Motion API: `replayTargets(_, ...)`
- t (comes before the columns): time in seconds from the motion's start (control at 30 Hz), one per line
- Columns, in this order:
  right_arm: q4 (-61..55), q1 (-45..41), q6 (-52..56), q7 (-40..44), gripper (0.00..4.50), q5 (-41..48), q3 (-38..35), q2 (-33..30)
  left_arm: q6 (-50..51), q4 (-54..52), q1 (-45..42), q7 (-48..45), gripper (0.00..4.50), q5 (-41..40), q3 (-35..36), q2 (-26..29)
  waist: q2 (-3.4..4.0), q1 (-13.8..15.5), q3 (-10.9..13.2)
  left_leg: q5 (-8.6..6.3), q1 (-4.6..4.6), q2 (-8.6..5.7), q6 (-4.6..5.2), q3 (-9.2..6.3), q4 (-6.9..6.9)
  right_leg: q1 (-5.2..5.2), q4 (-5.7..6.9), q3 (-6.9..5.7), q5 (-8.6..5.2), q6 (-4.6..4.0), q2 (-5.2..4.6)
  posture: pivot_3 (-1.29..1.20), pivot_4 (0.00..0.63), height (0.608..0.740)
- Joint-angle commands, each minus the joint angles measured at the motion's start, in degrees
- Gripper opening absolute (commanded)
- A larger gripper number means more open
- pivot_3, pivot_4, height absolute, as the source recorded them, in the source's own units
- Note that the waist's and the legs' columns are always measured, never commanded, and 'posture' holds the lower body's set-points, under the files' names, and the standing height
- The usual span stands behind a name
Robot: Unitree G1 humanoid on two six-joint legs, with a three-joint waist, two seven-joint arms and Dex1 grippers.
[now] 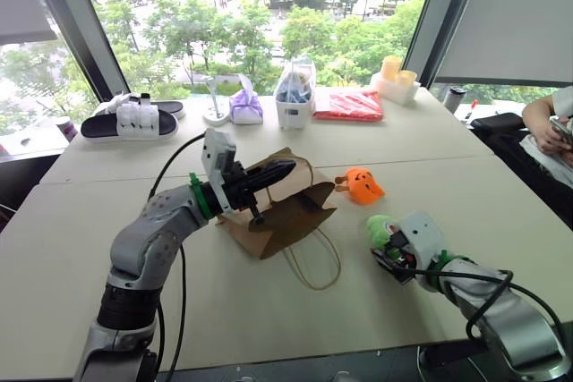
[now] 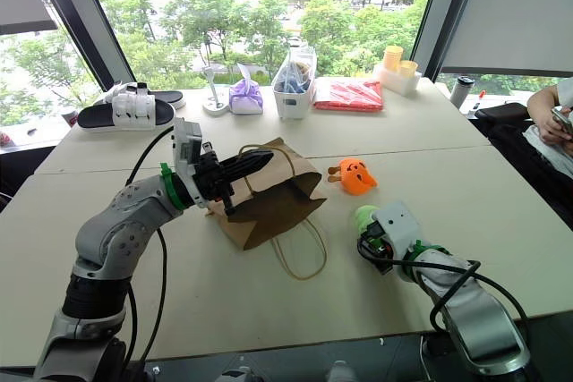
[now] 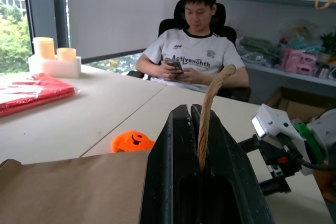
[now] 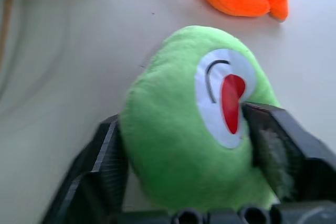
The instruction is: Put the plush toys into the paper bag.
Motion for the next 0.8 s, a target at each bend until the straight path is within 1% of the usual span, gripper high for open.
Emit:
replayTargets(0.03,-1.6,-0.9,-1.3,0.5,1.6,0.4,-2.0,0.2,-1.2,0.0,-2.0,0.7,0.0,0.1,1.0,0.1,0.0,0.0,0.0,0.0,0.0,0.0,0.0,0.0,0.0,0.0,0.0,0.0,0.0,0.0,0.0,0.0,0.15,0.74)
replayTargets(0.1,-2.5,-1.5,-1.4,0.7,0.59,0.9,-2.7,0.6,-1.1,0.5,-2.4,1.2,0.0,-0.1,1.2,-0.1,0.0,0.0,0.0,0.0,0.0,0.0,0.0,0.0,0.0,0.0,0.0,0.0,0.0,0.0,0.0,0.0,0.15,0.74)
replayTargets(0.13,-3.0,-1.7,-1.4,1.0,0.19,1.2,-2.8,0.7,-1.0,0.7,-2.6,1.4,0.0,-0.2,1.3,-0.1,0.0,0.0,0.0,0.0,0.0,0.0,0.0,-0.01,0.0,0.0,0.0,0.0,0.0,0.0,0.0,0.0,0.15,0.74)
replayTargets(0.17,-4.5,-2.2,-1.7,2.3,0.02,2.3,-2.5,0.7,-1.0,0.7,-2.7,1.4,0.0,-0.2,1.2,-0.1,0.0,0.0,0.0,0.0,0.0,0.0,0.0,0.0,0.01,0.0,0.0,0.0,0.0,0.0,0.0,0.0,0.15,0.74)
replayTargets(0.27,-10.1,-5.9,0.3,6.3,0.02,8.6,-1.9,2.3,-0.6,1.0,-3.6,1.6,0.0,-0.8,1.2,-0.3,0.0,-0.2,0.0,0.0,0.0,0.01,0.01,-0.02,0.0,0.0,0.0,-0.01,0.0,0.0,0.01,0.0,0.15,0.74)
replayTargets(0.33,-11.9,-8.5,2.0,8.4,0.02,12.6,-1.0,3.5,-0.2,1.2,-4.1,1.7,0.0,-1.1,1.3,-0.4,0.0,-0.2,0.0,-0.01,0.0,0.04,0.01,-0.03,0.0,-0.01,0.0,-0.01,0.0,0.0,0.03,0.0,0.15,0.74)
replayTargets(0.4,-11.6,-11.0,2.8,9.3,0.02,14.6,1.1,5.1,0.0,1.4,-4.5,1.7,0.0,-1.1,1.3,-0.5,0.0,0.0,0.0,-0.01,0.01,0.04,0.01,-0.04,0.0,0.0,0.0,-0.03,0.0,0.0,0.03,0.0,0.15,0.74)
replayTargets(0.47,-9.9,-13.0,2.2,9.4,0.02,14.6,3.9,6.1,0.1,1.6,-4.7,1.7,0.0,-1.2,1.2,-0.6,-0.01,0.1,0.0,-0.01,0.01,0.03,0.01,-0.05,0.01,0.03,-0.03,-0.05,0.0,0.0,0.03,0.0,0.15,0.74)
replayTargets(0.53,-6.6,-15.5,-0.1,8.7,0.02,12.6,7.6,7.6,0.4,1.6,-4.7,1.4,0.0,-1.7,1.4,-0.5,-0.01,0.0,0.0,-0.01,0.01,0.01,0.01,-0.04,0.01,0.04,-0.03,-0.04,0.0,0.0,0.01,0.0,0.15,0.74)
replayTargets(0.6,-2.5,-17.5,-2.2,7.7,0.02,11.6,9.7,10.6,0.6,1.3,-4.5,1.1,0.0,-2.1,1.5,-0.3,-0.01,-0.1,0.0,0.0,0.01,0.01,0.01,-0.04,0.02,0.02,-0.02,-0.03,0.0,0.0,0.01,0.0,0.15,0.74)
replayTargets(0.67,2.6,-20.3,-7.3,7.3,0.02,8.0,13.5,12.4,1.0,0.9,-4.7,1.4,0.0,-2.7,1.7,-0.5,-0.01,-0.2,0.0,0.0,0.01,0.02,0.0,-0.04,0.01,0.0,0.01,-0.04,0.0,0.0,0.02,0.0,0.15,0.74)
replayTargets(0.8,19.4,-27.9,-17.3,6.5,0.02,5.1,16.7,22.3,2.7,-1.3,-3.5,2.2,0.0,-5.0,1.7,-1.0,0.0,-0.5,0.0,0.01,0.03,0.02,-0.02,-0.04,-0.01,-0.05,0.04,-0.01,0.01,0.0,0.03,0.0,0.15,0.74)
